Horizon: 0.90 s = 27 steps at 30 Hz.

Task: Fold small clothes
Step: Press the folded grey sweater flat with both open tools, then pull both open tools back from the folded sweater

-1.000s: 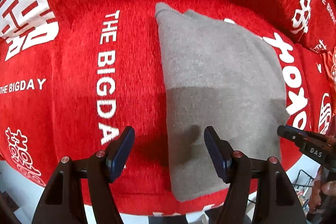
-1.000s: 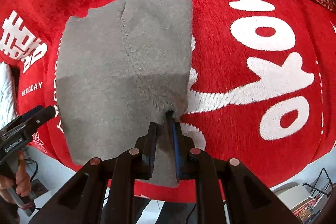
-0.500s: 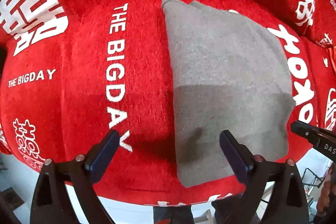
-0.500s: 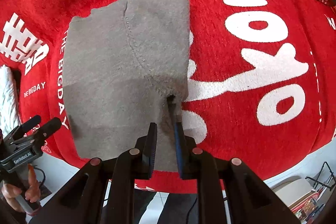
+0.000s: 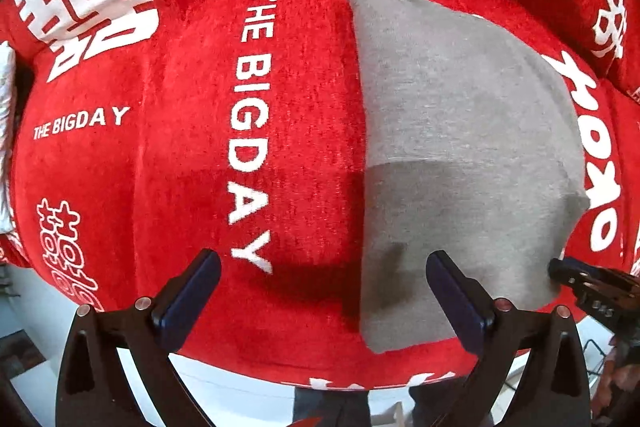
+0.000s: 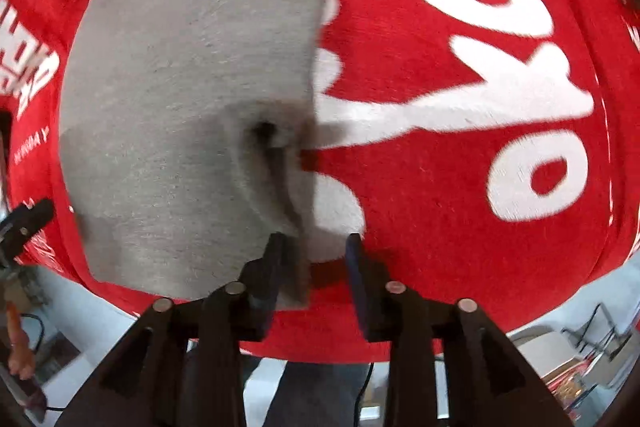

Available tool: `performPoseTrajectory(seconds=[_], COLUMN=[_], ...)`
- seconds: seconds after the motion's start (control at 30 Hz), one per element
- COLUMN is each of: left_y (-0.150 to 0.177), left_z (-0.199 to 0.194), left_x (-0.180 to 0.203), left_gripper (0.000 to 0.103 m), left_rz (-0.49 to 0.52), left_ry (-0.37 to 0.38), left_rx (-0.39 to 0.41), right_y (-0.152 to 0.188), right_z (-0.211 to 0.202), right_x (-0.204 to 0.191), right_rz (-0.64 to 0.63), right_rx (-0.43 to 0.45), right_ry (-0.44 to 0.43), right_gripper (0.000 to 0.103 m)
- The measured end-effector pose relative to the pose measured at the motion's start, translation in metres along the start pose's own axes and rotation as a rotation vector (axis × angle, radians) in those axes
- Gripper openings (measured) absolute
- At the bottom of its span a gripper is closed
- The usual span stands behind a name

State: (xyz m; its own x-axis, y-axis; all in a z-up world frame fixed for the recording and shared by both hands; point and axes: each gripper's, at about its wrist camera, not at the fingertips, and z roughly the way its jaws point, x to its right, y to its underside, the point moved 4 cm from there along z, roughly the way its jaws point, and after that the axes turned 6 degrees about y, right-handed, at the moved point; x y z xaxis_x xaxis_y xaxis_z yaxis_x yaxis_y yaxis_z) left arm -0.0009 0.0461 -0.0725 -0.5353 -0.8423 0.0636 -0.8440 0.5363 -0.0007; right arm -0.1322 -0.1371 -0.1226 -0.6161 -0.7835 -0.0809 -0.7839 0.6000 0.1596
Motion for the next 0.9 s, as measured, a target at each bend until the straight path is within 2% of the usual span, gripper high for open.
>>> performPoseTrajectory(seconds=[0.13, 0.3, 0.37, 0.47, 0.6, 0.7, 0.73, 0.83, 0.9], left_y=[0.001, 0.002, 0.0, -0.001, -0.004, -0.004, -0.005, -0.002, -0.001], left_z=[0.0, -0.006, -0.01, -0.019, -0.029, -0.04, -0.045, -0.058, -0.064], left_x=[0.002, 0.008, 0.009, 0.011, 0.014, 0.019, 0.021, 0.027, 0.03], left_gripper=[0.103, 0.103, 0.103, 0.103, 0.103, 0.103, 0.103, 0.103, 0.103], left_rz=[0.023, 0.03, 0.027, 0.03, 0.037, 0.046, 0.057, 0.079, 0.08], left_ry=[-0.014, -0.016, -0.034, -0.07, -0.045, -0.024, -0.031, -0.039, -0.031], left_rx=[-0.016, -0.015, -0.005, 0.012, -0.009, -0.012, -0.006, 0.003, 0.004], right_y=[0.001, -0.007, -0.008, -0.008, -0.006, -0.006, -0.006, -0.006, -0.004], right_z=[-0.015, -0.036, -0.045, -0.058, -0.076, -0.09, -0.094, -0.11, -0.117], right_x=[0.005, -0.005, -0.01, -0.02, -0.033, -0.036, -0.036, -0.031, -0.029], right_rz=[0.007, 0.014, 0.006, -0.019, -0.046, -0.04, -0.036, -0.025, -0.013], right_rx=[0.02, 0.045, 0.057, 0.079, 0.107, 0.142, 0.153, 0.178, 0.175], right_ry=[0.016, -0.008, -0.016, -0.005, 0.007, 0.005, 0.012, 0.031, 0.032], right_gripper=[0.036, 0.039, 0.047, 0.051, 0.059, 0.075, 0.084, 0.085, 0.091])
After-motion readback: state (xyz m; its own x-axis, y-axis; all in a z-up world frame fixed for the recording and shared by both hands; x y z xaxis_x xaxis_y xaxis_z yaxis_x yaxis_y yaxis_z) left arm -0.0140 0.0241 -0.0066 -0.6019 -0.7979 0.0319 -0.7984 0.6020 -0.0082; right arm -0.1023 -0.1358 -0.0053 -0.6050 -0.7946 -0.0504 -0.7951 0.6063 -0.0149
